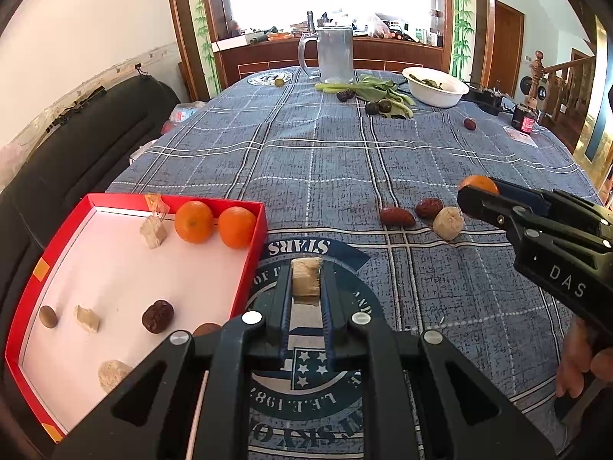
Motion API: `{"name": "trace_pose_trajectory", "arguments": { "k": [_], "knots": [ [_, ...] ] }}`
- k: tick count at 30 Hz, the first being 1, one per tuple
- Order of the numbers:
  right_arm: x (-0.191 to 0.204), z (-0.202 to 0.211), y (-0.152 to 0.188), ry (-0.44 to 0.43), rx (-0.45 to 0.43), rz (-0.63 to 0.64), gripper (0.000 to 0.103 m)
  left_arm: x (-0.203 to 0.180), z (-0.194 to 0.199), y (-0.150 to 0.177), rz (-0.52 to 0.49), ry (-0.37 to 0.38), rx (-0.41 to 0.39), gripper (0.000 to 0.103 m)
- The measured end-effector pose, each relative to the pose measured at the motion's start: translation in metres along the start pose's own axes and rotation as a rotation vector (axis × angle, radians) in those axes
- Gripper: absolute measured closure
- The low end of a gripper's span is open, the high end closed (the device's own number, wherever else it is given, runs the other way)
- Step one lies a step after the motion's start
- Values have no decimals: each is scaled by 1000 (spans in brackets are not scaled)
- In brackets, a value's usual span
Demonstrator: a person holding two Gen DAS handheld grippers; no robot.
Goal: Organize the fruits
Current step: 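Carry the orange and pale cube over the red box and open both grippers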
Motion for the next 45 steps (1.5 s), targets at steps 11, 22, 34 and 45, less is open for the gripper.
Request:
{"name": "trace_pose_trajectory", "arguments": {
  "k": [11,22,34,45],
  "knots": [
    [-3,-1,1,20,-2,7,73,2,0,2,6,5,6,87],
    [-13,-7,3,52,20,-23,73,23,16,0,64,29,-31,87],
    [21,-5,0,18,26,-37,73,75,58,-2,136,6,-123,87],
    [128,-17,-10,-235,52,-5,73,159,58,15,249,-138,-118,87]
  ]
}}
Point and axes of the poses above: each gripper's, at about its wrist camera, not at the fingertips, and z roughly against the way its jaws point, x to its left, y to its underside, the point moved 4 cm from there along -z, roughly the way its jaws point, and after that the axes turned 3 degrees about -x, right-handed, at the moved point
